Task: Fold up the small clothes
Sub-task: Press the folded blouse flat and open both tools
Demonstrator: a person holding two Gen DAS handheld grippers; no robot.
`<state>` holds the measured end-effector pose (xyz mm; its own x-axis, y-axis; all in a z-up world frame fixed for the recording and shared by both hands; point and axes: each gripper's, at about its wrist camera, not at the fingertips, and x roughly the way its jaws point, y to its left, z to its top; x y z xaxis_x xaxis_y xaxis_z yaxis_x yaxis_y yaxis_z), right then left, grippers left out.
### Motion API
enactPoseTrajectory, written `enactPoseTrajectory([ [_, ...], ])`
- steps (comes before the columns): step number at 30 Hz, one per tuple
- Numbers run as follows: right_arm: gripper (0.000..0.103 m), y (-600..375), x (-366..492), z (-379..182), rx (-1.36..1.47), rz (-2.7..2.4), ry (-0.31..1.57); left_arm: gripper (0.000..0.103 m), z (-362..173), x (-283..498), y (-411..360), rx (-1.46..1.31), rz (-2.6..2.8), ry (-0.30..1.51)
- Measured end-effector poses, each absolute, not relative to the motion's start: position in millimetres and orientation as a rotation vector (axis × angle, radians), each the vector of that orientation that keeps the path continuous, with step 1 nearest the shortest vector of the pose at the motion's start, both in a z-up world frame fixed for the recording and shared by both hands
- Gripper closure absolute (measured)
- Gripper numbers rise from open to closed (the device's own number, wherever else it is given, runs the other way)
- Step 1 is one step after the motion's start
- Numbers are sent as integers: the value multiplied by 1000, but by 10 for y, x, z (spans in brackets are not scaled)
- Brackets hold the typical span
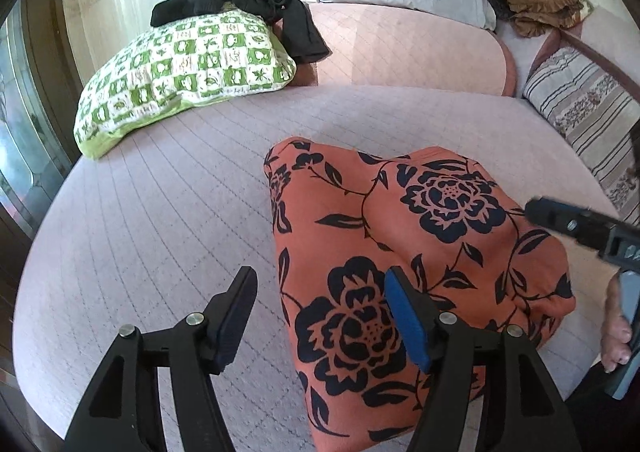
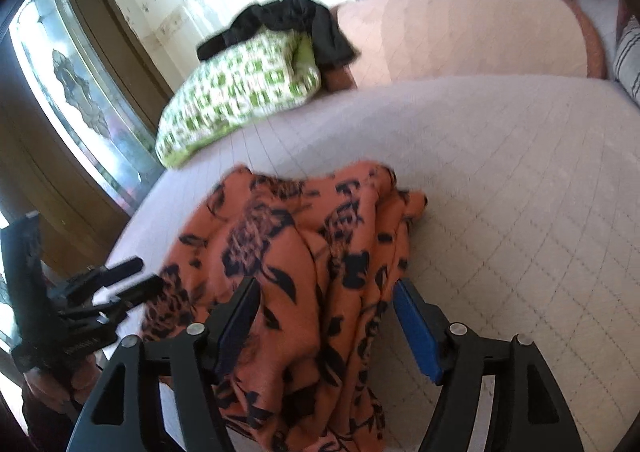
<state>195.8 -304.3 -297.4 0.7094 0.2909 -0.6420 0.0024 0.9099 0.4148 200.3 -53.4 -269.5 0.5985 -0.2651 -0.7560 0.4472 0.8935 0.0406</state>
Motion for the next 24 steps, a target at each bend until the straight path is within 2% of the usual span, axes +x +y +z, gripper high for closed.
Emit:
enactPoseTrajectory([
  [2, 32, -2999, 1935, -2894, 399, 173, 721, 36, -2702, 2018, -571, 257, -407, 826],
  [4, 43, -2915, 1942, -2832, 386, 199, 688, 36, -2723, 2042, -585, 268, -398, 827],
  [5, 52, -2871, 1955, -2815, 379, 207, 683, 36, -2726, 2048, -586, 269, -395, 828],
  [8, 64, -2727, 2014, -2797, 356, 221, 671, 36, -2744, 2092, -611, 276, -390, 833],
  [17, 68, -2547, 2336, -3030, 325, 207, 782, 35, -2851, 2259, -678, 288, -382, 862],
  [20, 67, -2535, 2457, -3190, 295, 175, 857, 27, -2990, 2313, -710, 298, -370, 893],
  [24, 67, -2449, 2506, -3287, 216, 155, 877, 22, -3111, 2377, -690, 257, -369, 924],
])
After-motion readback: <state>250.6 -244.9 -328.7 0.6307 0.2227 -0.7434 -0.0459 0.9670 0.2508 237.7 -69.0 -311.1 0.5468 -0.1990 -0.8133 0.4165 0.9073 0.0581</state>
